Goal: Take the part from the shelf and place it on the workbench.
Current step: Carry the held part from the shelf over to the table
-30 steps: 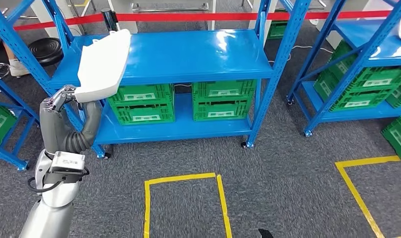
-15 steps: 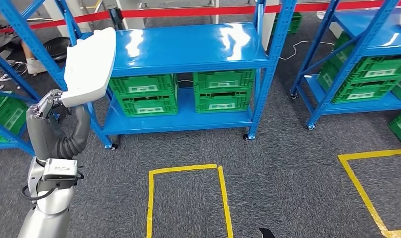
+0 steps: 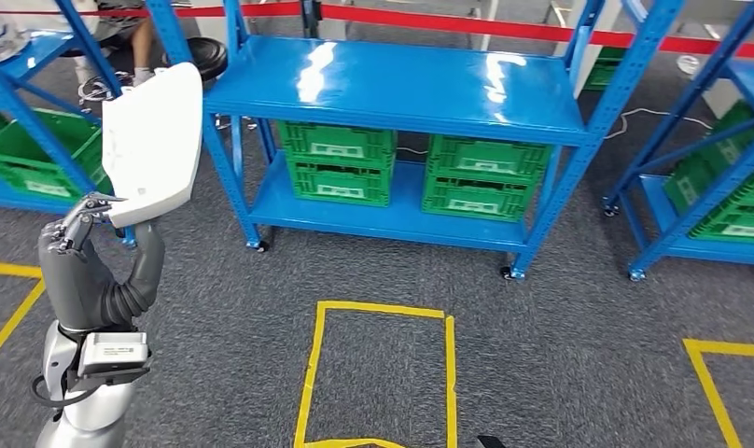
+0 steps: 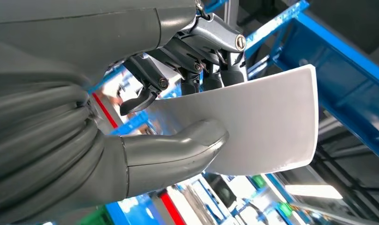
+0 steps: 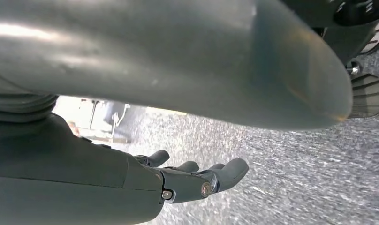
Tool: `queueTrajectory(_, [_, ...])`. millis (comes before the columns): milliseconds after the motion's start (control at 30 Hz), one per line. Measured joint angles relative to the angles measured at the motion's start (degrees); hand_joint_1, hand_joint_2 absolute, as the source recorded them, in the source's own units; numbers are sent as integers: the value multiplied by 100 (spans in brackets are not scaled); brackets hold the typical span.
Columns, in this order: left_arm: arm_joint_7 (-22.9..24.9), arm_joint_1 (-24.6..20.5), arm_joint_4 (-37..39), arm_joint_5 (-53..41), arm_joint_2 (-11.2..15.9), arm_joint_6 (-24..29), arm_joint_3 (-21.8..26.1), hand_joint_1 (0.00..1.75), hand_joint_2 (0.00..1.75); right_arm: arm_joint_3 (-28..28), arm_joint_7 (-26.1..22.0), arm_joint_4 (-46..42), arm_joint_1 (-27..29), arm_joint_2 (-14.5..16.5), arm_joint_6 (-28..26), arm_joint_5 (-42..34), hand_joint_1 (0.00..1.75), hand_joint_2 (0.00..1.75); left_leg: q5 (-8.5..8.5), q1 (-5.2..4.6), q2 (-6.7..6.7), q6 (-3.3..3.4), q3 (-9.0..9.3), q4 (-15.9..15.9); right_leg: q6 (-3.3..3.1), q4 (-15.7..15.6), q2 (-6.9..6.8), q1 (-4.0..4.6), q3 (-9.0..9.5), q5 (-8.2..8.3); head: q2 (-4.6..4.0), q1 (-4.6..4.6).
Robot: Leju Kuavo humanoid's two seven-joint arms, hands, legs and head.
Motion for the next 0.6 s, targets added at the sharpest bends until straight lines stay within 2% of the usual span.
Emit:
queueTrajectory(33, [14,23,-34,-35,-11,0,0,175,175,5,-1,0,-1,0,3,1,0,0,3,-2,-75,-6,-14,22,-30,-369,45,5,203,187,0,1])
queueTrajectory(100, [57,62,-115,-99,-33,-1,0,175,175,15,-2,0,-7,-5,10,9,0,0,9,2,-194,-39,-46,58,-73,-1082,247,15,577,406,0,-1])
queueTrajectory(133, [78,85,-158,-123,-42,-1,0,175,175,23,-1,0,-9,-9,12,19,0,0,18,10,-243,-72,-66,65,-84,-1277,316,24,671,440,0,-2])
queueTrajectory(167, [97,113,-200,-146,-48,-3,0,175,175,32,-1,0,-11,-12,13,29,0,0,31,21,-287,-113,-85,62,-93,-1336,349,41,692,422,0,-3])
queueTrajectory(233, [119,187,-290,-184,-47,-19,1,175,175,49,1,0,-11,-11,17,55,0,0,57,36,-368,-195,-116,41,-137,-1377,244,46,702,462,0,-2])
queueTrajectory(267, [124,227,-333,-199,-39,-28,2,175,175,55,1,0,-11,-10,21,73,0,0,35,28,-320,-228,-139,66,-169,-1406,187,37,713,481,0,-7])
queueTrajectory(300, [126,259,-370,-209,-32,-39,3,175,175,61,0,0,-11,-9,30,91,0,0,-43,20,-212,-262,-197,168,-205,-1436,122,19,723,499,0,-22])
queueTrajectory(367, [127,292,-408,-218,-22,-47,4,175,175,69,-1,0,-9,-10,45,118,0,0,-280,12,60,-315,-357,503,-249,-1465,18,7,725,513,0,-54])
queueTrajectory(400, [127,294,-413,-220,-21,-49,4,175,175,72,-1,0,-7,-11,50,120,0,0,-371,17,124,-331,-421,636,-259,-1465,-9,8,722,512,0,-65])
queueTrajectory(533, [127,297,-414,-220,-20,-49,4,175,175,72,-1,0,-6,-11,51,122,0,0,-419,21,143,-339,-459,719,-259,-1465,-24,8,720,512,0,-65])
queueTrajectory(567, [127,318,-415,-220,-19,-49,5,175,175,73,-1,0,2,-11,52,124,0,0,-522,31,161,-355,-575,975,-259,-1463,-78,7,714,511,0,-66])
queueTrajectory(600, [128,351,-423,-219,-12,-49,8,175,175,80,-1,0,11,-11,56,139,0,0,-529,46,192,-373,-615,1101,-258,-1461,-176,7,710,509,0,-67])
